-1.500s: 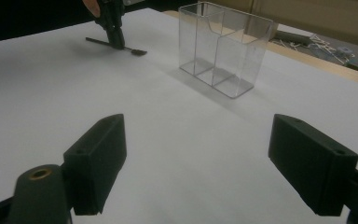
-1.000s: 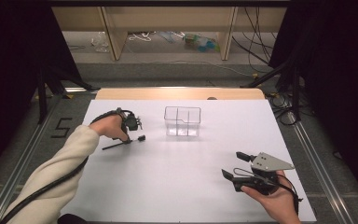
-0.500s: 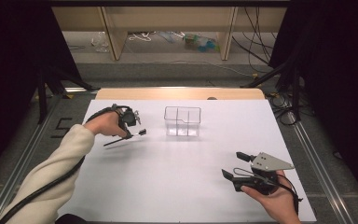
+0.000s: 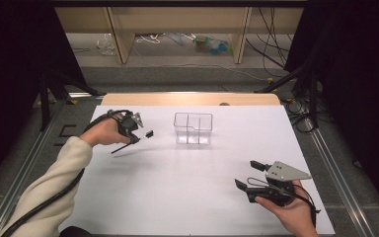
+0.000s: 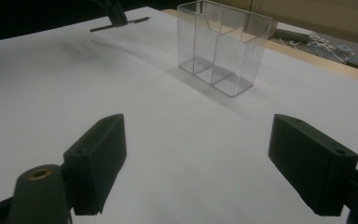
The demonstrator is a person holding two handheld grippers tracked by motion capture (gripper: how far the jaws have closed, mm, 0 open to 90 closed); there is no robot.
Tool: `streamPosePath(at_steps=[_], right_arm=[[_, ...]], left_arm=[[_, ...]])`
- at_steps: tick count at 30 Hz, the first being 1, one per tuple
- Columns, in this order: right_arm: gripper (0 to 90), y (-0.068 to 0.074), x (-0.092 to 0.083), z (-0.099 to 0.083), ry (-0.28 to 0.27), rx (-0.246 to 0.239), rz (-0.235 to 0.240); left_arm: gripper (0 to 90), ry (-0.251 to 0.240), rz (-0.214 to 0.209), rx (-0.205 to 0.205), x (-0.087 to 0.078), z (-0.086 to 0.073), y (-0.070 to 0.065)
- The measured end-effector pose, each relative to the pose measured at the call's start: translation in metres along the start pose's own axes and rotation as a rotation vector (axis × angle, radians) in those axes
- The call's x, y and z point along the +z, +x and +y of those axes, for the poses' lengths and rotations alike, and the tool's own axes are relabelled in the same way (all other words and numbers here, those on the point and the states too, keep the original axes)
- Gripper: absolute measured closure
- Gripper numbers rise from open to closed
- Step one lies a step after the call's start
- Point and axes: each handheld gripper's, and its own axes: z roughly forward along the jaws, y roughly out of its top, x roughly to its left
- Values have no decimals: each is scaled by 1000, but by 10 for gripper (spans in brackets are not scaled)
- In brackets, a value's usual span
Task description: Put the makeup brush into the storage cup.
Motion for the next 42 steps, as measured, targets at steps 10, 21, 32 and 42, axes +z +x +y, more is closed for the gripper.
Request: streamPosePath(at_steps=[10, 21, 32, 42], right_arm=[[203, 0, 0, 0, 0, -2, -2], [203, 0, 0, 0, 2, -2, 0], [202, 0, 0, 0, 2, -1, 0], [202, 1, 1, 0, -10, -2, -6]], left_arm=[[858, -129, 18, -61, -9, -14, 0], [858, -291, 61, -124, -15, -26, -12], [858, -453, 87, -164, -22, -35, -23], [858, -574, 99, -219, -24, -41, -34]])
